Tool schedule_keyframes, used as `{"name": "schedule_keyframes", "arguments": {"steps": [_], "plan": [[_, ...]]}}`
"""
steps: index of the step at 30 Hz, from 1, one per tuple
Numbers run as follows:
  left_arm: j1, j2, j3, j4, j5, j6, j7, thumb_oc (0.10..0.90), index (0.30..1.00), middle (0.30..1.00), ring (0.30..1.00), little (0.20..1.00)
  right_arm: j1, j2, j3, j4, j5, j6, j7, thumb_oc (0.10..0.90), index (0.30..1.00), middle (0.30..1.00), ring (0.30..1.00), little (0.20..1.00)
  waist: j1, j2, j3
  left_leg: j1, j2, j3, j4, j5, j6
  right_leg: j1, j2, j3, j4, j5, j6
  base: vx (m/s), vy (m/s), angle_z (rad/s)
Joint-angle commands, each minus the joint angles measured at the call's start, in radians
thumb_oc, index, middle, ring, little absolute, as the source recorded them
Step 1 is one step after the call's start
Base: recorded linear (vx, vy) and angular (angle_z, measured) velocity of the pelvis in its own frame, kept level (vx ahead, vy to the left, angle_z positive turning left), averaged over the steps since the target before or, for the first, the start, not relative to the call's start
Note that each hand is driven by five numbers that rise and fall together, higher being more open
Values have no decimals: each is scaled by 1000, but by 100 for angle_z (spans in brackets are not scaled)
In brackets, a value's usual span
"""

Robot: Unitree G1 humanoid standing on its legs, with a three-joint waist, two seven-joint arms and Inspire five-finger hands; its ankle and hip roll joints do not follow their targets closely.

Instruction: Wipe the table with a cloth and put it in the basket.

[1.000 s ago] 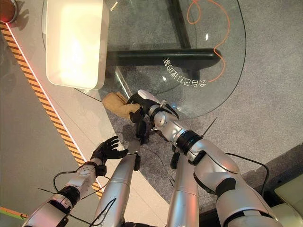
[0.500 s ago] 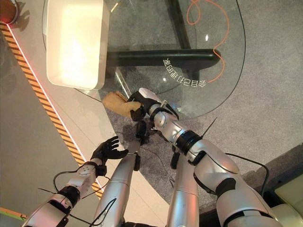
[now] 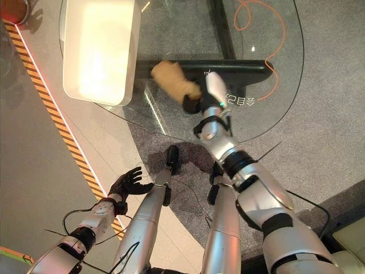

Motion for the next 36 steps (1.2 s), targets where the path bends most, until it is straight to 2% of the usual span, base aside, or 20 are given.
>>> {"name": "schedule_keyframes", "arguments": {"steps": [1,8,16,24,29,36], "plan": [[45,11,-11,6,-36,-37,8,800,900,900,900,900,-153,-83,-34,-14,7,-58,-151,100,300,300,300,200,-29,42,-18,-9,-44,95,93,-102,58,16,30,-51,-111,60,21,0,0,0],[61,30,-8,-6,-58,-43,6,800,900,900,900,900,-150,-180,-86,17,39,-49,-271,100,300,300,300,200,-43,39,-18,-19,-41,98,94,-110,62,4,31,-45,-114,61,22,-1,3,-1],[68,45,-4,-6,-68,-54,-10,800,900,900,900,900,-164,-233,-116,99,57,-52,-349,100,300,300,300,200,-45,41,-18,-26,-42,96,101,-117,65,-1,31,-43,-114,56,21,0,1,0],[64,58,-4,-8,-73,-52,-18,800,900,900,900,900,-174,-253,-119,151,87,-14,-399,100,300,300,300,200,-43,37,-18,-30,-42,92,105,-121,70,1,32,-44,-116,55,21,0,0,0],[74,63,-2,-9,-78,-56,-17,800,900,900,900,900,-169,-259,-140,164,108,-20,-444,100,300,300,300,200,-45,36,-18,-31,-41,91,103,-122,70,2,39,-40,-117,52,20,0,2,-1],[71,70,9,-13,-73,-48,-23,800,900,900,900,900,-160,-252,-148,146,126,-38,-427,100,300,300,300,200,-44,29,-18,-32,-41,86,107,-124,70,4,42,-41,-114,48,21,1,-2,-2]]}}
